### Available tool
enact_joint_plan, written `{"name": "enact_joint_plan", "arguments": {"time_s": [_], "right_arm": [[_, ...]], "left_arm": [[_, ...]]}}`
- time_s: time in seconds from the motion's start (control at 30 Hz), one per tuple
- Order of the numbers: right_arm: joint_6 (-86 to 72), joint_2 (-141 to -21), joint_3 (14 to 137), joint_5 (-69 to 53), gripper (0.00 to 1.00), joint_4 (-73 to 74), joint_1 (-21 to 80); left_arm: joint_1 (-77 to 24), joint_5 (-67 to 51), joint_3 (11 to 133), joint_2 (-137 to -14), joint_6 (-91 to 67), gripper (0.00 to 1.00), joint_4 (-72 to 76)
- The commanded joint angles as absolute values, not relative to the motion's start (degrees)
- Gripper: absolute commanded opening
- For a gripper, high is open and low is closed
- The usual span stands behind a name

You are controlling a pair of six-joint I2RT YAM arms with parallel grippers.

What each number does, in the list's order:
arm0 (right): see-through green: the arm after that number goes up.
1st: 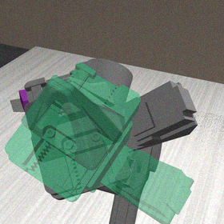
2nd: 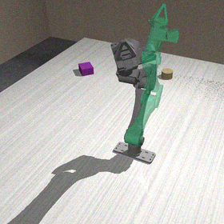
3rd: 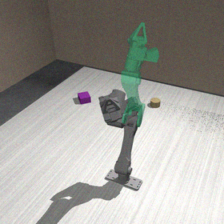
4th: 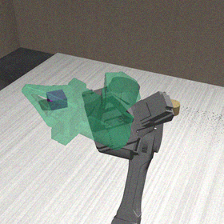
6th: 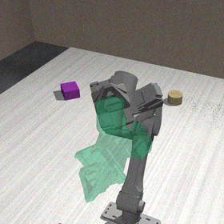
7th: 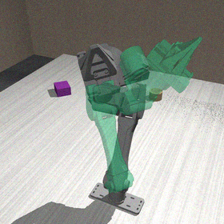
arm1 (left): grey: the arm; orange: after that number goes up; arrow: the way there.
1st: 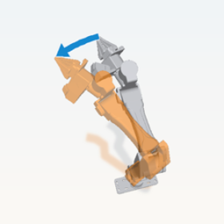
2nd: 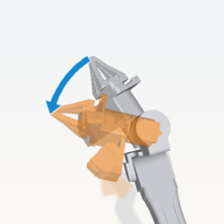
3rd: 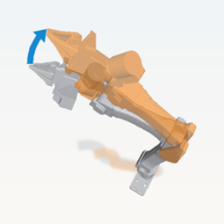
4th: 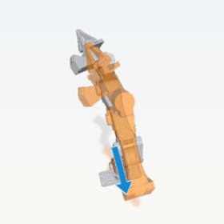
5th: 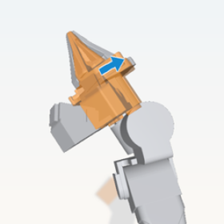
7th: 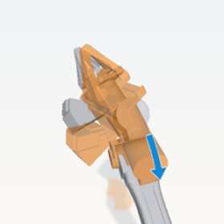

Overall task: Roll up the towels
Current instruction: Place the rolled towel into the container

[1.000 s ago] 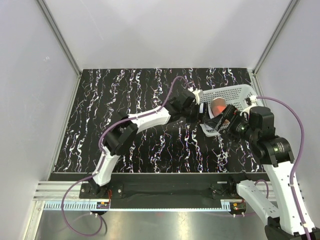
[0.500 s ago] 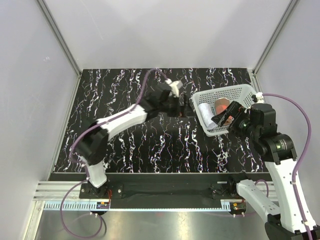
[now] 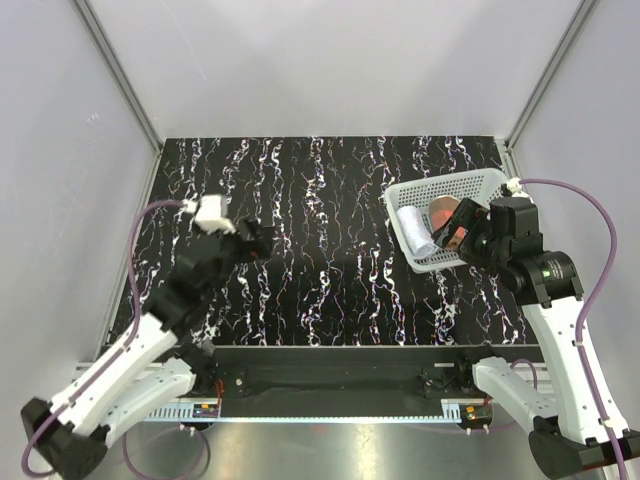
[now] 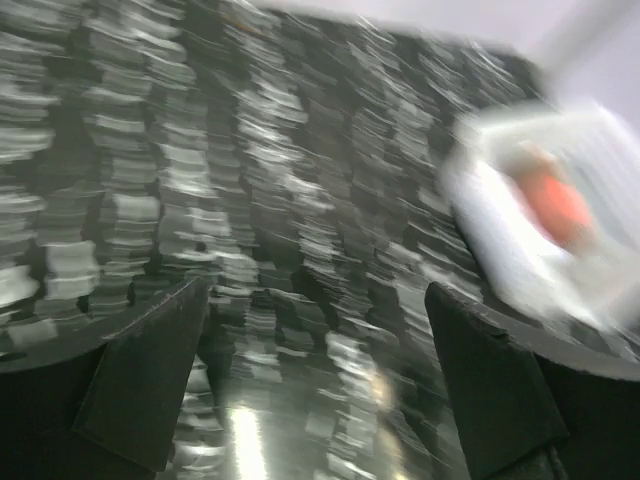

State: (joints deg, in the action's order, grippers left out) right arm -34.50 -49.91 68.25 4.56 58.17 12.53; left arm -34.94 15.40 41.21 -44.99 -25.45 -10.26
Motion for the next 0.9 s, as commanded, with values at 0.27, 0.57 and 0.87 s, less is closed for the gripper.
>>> {"name": "enact_joint_plan", "arguments": {"time_s": [0.27,0.57,0.87], "right_arm": [[-31.9,-48.34,66.36,1.93,1.0,53.79,12.66],[-29.62,-48.34,67.5,-1.06,1.0,53.61,12.66],[-27.34,-50.36,67.33,-1.85,1.0,52.91,12.74]], "left_arm": [[-33.75,59.49,2.74,-25.39,0.25,0.94,31.69],[-20.85,43.7,-0.45,-51.75,0.09,0.96,58.27],[-6.69,29.55,9.75,-64.33,-2.73,0.96,55.02]]}}
